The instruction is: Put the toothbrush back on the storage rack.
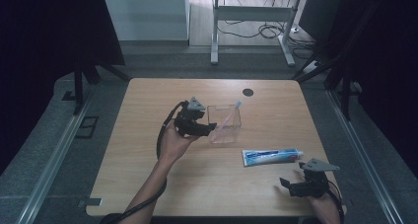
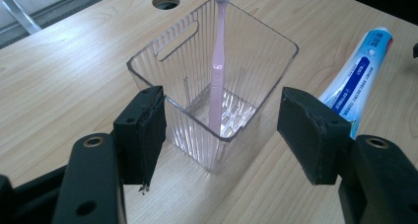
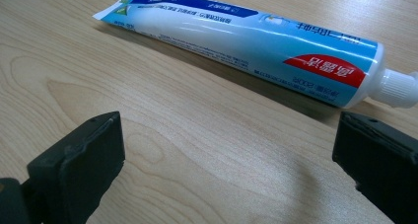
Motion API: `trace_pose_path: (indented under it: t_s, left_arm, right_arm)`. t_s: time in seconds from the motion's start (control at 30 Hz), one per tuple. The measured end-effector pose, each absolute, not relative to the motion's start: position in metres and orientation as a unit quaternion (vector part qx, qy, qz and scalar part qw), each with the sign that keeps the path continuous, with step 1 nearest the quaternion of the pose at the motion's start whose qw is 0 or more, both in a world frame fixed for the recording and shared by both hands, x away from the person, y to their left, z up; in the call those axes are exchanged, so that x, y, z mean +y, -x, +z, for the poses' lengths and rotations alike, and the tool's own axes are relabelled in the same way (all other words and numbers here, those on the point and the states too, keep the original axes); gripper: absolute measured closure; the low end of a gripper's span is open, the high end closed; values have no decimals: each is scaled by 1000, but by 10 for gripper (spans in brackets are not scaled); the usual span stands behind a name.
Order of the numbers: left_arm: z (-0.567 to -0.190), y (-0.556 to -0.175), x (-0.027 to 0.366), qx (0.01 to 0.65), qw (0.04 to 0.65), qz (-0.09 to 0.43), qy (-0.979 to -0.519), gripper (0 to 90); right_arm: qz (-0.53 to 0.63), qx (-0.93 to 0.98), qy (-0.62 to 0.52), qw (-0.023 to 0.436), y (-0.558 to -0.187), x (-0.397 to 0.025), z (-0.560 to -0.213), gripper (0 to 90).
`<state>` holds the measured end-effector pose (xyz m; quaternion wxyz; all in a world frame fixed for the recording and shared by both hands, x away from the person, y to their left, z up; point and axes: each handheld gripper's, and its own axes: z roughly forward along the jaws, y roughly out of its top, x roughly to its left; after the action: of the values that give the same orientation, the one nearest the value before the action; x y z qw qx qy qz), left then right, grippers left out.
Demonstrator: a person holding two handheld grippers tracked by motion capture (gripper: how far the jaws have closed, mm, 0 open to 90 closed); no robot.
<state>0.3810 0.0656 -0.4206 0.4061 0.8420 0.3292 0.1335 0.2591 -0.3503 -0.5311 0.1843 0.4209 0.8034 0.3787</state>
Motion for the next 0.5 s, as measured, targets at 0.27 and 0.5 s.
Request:
trace_pose_path:
  t_s: [0.27, 0.5]
  left_arm:
    - [-423, -372, 71, 321, 409, 124, -845, 289]
    - [-423, -366, 77, 313, 417, 126, -844, 285]
  right_arm:
    - [378, 804, -421, 184, -259, -350, -531, 0]
    - [378, 804, -422, 183, -259, -350, -531, 0]
